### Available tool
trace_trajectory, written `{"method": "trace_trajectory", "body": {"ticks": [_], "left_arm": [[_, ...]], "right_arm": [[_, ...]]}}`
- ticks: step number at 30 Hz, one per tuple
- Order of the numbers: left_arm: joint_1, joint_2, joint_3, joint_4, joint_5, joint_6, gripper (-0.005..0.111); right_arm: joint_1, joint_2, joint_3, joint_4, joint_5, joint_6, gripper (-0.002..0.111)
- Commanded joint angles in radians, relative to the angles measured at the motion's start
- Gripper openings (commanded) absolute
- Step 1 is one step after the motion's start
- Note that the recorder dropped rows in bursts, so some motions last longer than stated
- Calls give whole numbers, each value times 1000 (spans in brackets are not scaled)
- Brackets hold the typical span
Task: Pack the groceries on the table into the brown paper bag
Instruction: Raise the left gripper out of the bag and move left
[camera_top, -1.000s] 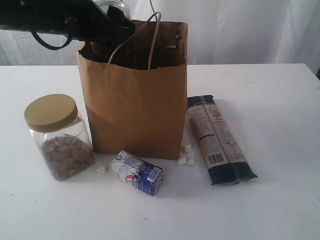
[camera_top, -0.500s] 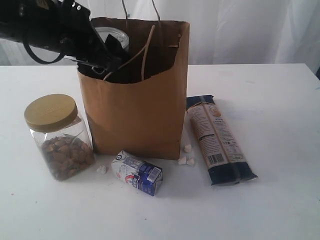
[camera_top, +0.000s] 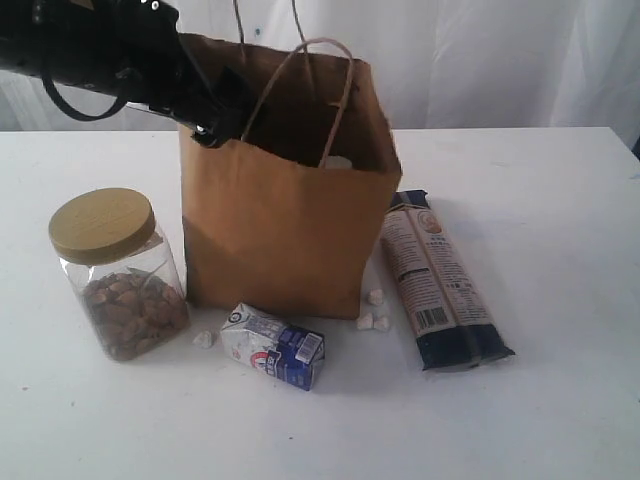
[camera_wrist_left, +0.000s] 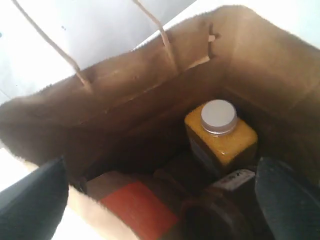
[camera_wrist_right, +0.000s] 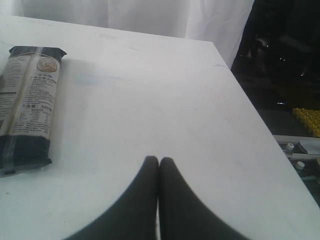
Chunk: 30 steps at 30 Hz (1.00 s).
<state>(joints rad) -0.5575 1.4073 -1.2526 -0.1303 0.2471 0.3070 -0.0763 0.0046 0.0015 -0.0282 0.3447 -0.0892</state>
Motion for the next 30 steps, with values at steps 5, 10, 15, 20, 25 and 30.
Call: {"method": "trace_trajectory", "body": {"ticks": [5,10,15,20,25,30], "left_arm": [[-4,-10,-5,-2,8,6,105],[-4,-30,-25,8,-50,10,105],[-4,-118,-85,29,-54,10,105],[-4,-189,-90,42,-42,10,105],[-4,-252,-90,83,-6,10,105],[-2,-311,-88,191,128,10,105]], "right_arm": [[-5,-5,-1,-2,-2,-4,0],[-5,-5,-1,-2,-2,-4,0],[-5,-5,-1,-2,-2,-4,0],[-5,-5,-1,-2,-2,-4,0],[-5,-5,-1,-2,-2,-4,0],[-5,-5,-1,-3,-2,20,0]]}}
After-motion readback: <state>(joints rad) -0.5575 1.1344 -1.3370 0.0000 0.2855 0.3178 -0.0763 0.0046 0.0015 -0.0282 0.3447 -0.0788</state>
